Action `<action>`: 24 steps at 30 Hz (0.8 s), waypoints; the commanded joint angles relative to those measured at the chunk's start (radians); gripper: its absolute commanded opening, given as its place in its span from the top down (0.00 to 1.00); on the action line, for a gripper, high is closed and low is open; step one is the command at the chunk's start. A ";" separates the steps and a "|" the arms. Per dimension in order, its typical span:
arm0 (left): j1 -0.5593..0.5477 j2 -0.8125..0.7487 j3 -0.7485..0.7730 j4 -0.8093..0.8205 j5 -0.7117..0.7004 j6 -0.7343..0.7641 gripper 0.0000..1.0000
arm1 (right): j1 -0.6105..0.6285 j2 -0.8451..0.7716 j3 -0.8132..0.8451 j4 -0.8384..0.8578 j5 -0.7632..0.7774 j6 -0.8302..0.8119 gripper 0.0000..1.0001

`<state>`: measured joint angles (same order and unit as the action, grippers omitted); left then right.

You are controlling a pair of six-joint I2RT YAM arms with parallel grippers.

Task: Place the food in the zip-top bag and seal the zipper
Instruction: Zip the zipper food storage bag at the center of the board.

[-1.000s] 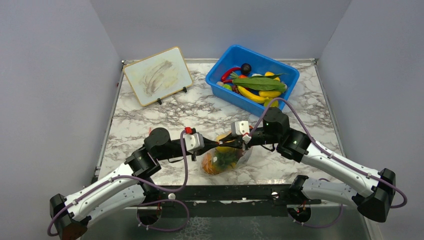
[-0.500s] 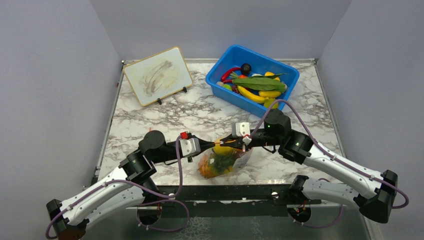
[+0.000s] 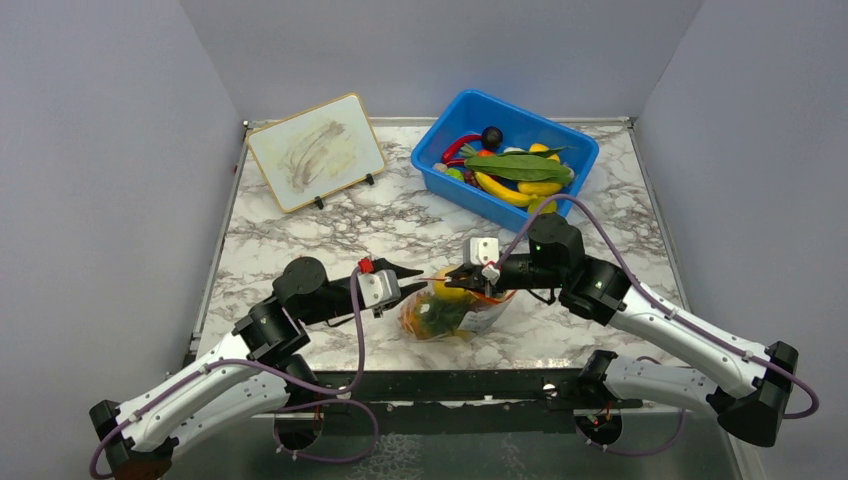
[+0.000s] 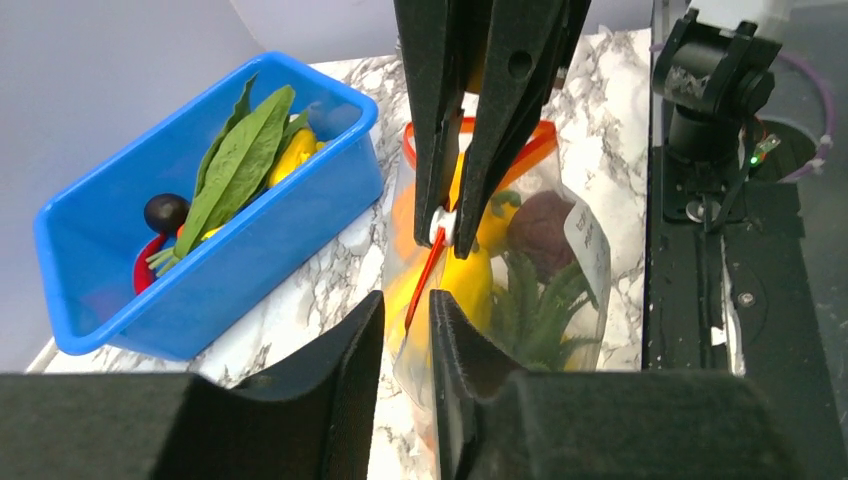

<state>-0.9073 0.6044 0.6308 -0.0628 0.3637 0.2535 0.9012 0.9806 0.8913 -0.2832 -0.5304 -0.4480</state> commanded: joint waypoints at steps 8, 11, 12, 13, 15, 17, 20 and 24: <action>0.002 0.074 0.045 -0.010 0.106 0.002 0.62 | -0.006 0.016 0.007 0.084 -0.083 0.030 0.99; 0.002 0.078 0.050 0.001 0.101 0.007 0.62 | -0.006 0.012 0.001 0.094 -0.096 0.031 0.99; 0.002 0.080 0.054 0.005 0.103 0.003 0.63 | -0.007 0.011 -0.001 0.095 -0.098 0.030 0.99; 0.002 0.083 0.059 0.007 0.111 -0.002 0.63 | -0.006 0.011 -0.001 0.095 -0.100 0.030 0.99; 0.002 0.096 0.078 0.001 0.140 -0.007 0.63 | -0.006 0.013 -0.007 0.095 -0.104 0.027 0.99; 0.002 0.103 0.088 -0.002 0.153 -0.016 0.64 | -0.006 0.014 -0.010 0.095 -0.110 0.028 0.99; 0.002 0.096 0.084 0.013 0.155 -0.026 0.65 | -0.006 0.014 -0.017 0.104 -0.117 0.032 0.99; 0.002 0.094 0.082 0.004 0.159 -0.024 0.82 | -0.006 0.011 -0.024 0.111 -0.117 0.036 0.99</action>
<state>-0.9054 0.7059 0.6930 -0.0731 0.4831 0.2379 0.8993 1.0004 0.8742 -0.2432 -0.6155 -0.4225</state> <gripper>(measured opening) 0.279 0.085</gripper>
